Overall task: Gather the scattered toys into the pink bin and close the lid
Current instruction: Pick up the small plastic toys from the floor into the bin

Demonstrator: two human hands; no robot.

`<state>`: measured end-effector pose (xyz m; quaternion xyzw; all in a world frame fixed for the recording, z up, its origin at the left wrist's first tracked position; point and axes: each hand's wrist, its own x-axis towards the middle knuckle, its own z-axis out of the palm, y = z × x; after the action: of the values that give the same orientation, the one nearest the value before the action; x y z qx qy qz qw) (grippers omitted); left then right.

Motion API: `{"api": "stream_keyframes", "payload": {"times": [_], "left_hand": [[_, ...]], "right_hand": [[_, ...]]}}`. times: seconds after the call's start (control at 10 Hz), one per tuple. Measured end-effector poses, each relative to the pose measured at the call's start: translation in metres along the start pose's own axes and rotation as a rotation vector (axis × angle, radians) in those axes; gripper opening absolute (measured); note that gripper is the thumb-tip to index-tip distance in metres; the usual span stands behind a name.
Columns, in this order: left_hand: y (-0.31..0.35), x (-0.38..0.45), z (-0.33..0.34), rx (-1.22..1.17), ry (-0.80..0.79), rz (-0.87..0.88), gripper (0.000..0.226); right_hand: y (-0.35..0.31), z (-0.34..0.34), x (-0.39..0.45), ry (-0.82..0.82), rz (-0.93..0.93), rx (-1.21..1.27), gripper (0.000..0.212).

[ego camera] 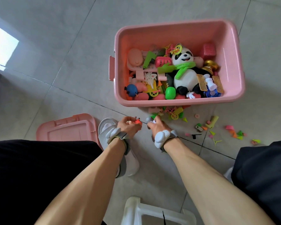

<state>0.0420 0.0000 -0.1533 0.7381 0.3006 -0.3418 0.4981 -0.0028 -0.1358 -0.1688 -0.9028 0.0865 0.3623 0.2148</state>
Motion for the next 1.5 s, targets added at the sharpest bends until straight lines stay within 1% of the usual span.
{"api": "stream_keyframes", "payload": {"times": [0.1, 0.2, 0.3, 0.4, 0.5, 0.6, 0.7, 0.8, 0.9, 1.0, 1.1, 1.2, 1.3, 1.4, 1.5], "left_hand": [[0.006, -0.014, 0.004, 0.025, -0.015, 0.041, 0.024], [0.012, -0.028, 0.004, 0.087, -0.052, 0.090, 0.022], [0.022, -0.045, -0.001, 0.188, -0.113, 0.124, 0.027], [0.039, -0.064, -0.005, 0.283, -0.181, 0.157, 0.027], [0.059, -0.082, -0.009, 0.419, -0.267, 0.211, 0.025], [0.075, -0.100, -0.012, 0.590, -0.339, 0.286, 0.024], [0.091, -0.108, -0.016, 0.731, -0.352, 0.390, 0.019], [0.114, -0.111, -0.025, 0.693, -0.394, 0.389, 0.015], [0.136, -0.114, -0.032, 0.796, -0.368, 0.472, 0.021], [0.153, -0.107, -0.037, 0.746, -0.349, 0.462, 0.023], [0.162, -0.094, -0.040, 0.696, -0.289, 0.444, 0.024], [0.165, -0.084, -0.041, 0.698, -0.233, 0.439, 0.022], [0.163, -0.071, -0.041, 0.704, -0.163, 0.483, 0.023], [0.164, -0.057, -0.041, 0.756, 0.021, 0.639, 0.020], [0.168, -0.047, -0.038, 0.905, 0.106, 0.730, 0.029]], "right_hand": [[-0.001, -0.014, -0.016, 0.067, 0.016, 0.054, 0.033], [-0.002, -0.027, -0.030, 0.057, 0.021, 0.061, 0.031], [0.001, -0.042, -0.046, 0.053, 0.001, 0.074, 0.038], [0.004, -0.057, -0.069, 0.069, 0.017, 0.149, 0.033], [0.007, -0.074, -0.093, 0.174, 0.036, 0.279, 0.012], [0.009, -0.088, -0.104, 0.249, 0.021, 0.376, 0.004], [0.019, -0.098, -0.095, 0.295, 0.029, 0.480, 0.005], [0.026, -0.115, -0.093, 0.321, 0.045, 0.533, 0.011], [0.011, -0.142, -0.115, 0.356, 0.053, 0.579, 0.015], [0.003, -0.157, -0.110, 0.411, 0.054, 0.577, 0.014], [-0.004, -0.169, -0.099, 0.416, 0.088, 0.515, 0.023], [-0.011, -0.170, -0.084, 0.388, 0.097, 0.515, 0.021], [-0.015, -0.169, -0.069, 0.422, 0.095, 0.586, 0.022], [-0.021, -0.174, -0.057, 0.448, 0.071, 0.644, 0.027], [-0.023, -0.172, -0.049, 0.324, 0.113, 0.580, 0.046]]}}
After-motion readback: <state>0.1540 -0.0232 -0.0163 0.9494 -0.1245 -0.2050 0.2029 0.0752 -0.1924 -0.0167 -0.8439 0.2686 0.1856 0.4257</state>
